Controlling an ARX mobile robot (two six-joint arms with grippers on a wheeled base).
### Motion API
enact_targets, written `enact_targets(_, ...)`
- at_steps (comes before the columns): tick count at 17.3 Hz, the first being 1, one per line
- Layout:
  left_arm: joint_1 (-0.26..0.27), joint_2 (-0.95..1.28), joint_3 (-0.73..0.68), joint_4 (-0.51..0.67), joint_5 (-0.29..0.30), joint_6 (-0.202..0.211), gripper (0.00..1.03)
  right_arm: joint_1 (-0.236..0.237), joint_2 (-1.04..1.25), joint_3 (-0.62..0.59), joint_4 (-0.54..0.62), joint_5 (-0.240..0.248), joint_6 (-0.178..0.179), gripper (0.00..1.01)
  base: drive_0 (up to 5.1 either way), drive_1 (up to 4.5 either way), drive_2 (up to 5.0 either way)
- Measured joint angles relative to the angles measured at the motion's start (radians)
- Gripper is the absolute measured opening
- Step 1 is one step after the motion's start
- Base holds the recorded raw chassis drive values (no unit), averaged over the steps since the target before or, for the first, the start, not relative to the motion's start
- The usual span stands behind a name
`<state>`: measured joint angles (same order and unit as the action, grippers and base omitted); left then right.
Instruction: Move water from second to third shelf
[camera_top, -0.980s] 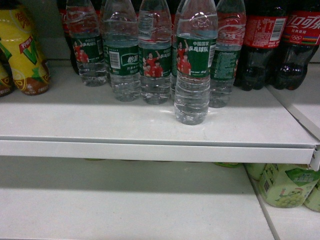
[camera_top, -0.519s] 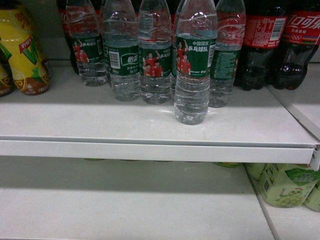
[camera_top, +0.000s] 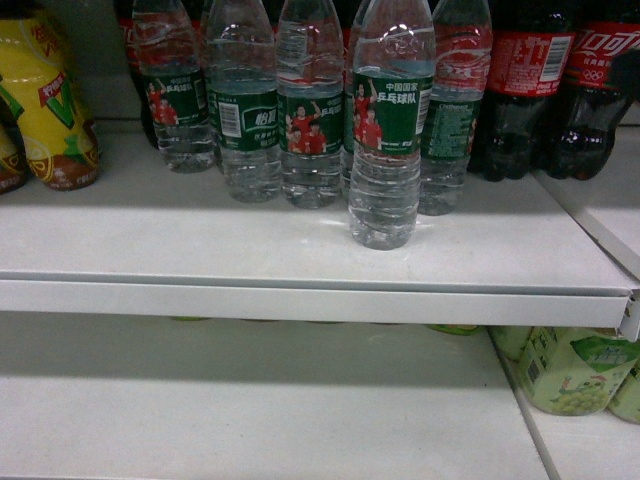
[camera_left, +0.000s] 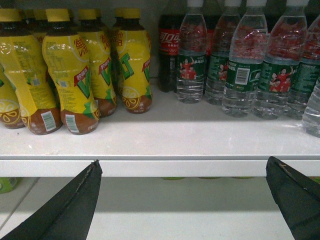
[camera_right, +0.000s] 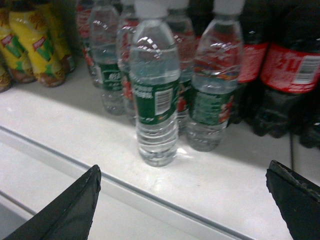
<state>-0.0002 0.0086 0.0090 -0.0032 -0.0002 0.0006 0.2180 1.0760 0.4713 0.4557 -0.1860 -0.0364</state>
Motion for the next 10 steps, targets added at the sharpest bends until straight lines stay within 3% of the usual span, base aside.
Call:
enact_targets(3,0.0,0.0,0.0,0.0,0.0,0.0,0.98,0.099,0.179,0.04,0.062,0.027,-0.014,0.98,0.0,0.0,0.0)
enact_targets(6,0.0,0.0,0.0,0.0,0.0,0.0,0.98,0.121,0.217,0.056,0.073,0.029,-0.012,0.98,0.0,0.0,0.0)
enact_targets(10,0.0,0.0,0.0,0.0,0.0,0.0,0.98,0.193,0.307,0.114,0.093,0.029,0.019,0.98,0.0,0.0,0.0)
